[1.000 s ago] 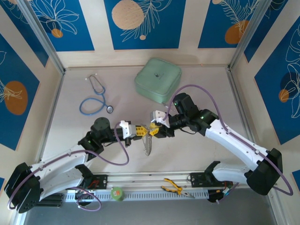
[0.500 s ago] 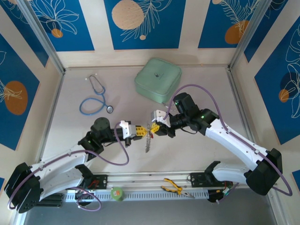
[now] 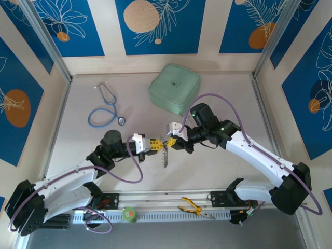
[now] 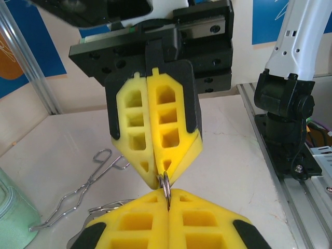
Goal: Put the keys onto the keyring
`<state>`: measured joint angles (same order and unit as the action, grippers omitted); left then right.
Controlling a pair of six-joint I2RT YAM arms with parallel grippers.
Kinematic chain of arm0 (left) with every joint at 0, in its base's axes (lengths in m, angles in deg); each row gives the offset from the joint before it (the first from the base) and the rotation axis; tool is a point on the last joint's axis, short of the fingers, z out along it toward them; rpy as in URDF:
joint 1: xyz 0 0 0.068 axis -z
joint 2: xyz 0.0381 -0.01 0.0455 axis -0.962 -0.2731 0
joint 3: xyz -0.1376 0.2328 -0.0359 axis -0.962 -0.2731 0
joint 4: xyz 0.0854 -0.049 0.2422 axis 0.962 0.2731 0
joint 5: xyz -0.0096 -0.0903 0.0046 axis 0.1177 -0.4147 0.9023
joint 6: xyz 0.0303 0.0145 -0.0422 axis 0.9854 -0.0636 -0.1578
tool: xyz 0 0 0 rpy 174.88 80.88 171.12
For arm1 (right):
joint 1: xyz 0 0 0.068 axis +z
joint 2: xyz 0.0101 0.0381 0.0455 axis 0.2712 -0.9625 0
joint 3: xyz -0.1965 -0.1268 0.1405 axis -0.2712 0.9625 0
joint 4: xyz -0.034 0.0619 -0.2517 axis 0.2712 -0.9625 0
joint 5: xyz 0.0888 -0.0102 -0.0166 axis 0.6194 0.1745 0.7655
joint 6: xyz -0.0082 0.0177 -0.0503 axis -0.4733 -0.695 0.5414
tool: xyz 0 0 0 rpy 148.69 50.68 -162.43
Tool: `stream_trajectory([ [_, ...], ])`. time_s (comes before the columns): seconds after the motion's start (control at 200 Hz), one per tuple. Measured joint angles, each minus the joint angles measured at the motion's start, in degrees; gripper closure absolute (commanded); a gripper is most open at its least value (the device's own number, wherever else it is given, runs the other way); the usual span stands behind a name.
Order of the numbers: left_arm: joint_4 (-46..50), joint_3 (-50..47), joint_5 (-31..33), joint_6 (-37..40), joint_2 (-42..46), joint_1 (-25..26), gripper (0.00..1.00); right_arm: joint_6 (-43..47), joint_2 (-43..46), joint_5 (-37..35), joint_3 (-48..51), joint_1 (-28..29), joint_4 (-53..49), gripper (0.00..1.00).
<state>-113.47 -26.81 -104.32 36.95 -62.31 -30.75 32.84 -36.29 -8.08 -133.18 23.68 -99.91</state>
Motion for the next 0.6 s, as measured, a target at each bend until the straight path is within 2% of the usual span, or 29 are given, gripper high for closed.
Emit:
stream_trajectory([
  [0.15, 0.1, 0.0, 0.0, 0.0, -0.2, 0.0, 1.0, 0.0, -0.8, -0.2, 0.0, 0.3, 0.0, 1.0],
  [0.245, -0.1, 0.0, 0.0, 0.0, -0.3, 0.0, 1.0, -0.4, -0.6, -0.1, 0.3, 0.2, 0.3, 0.8],
  [0.355, -0.8, 0.0, -0.4, 0.0, -0.4, 0.0, 1.0, -1.1, 0.8, 0.3, 2.0, -0.6, 1.9, 0.7],
  [0.6, -2.1, 0.0, -1.1, -0.3, -0.4, 0.0, 1.0, -3.0, 5.0, 4.2, 4.3, -1.3, 5.9, 0.69],
])
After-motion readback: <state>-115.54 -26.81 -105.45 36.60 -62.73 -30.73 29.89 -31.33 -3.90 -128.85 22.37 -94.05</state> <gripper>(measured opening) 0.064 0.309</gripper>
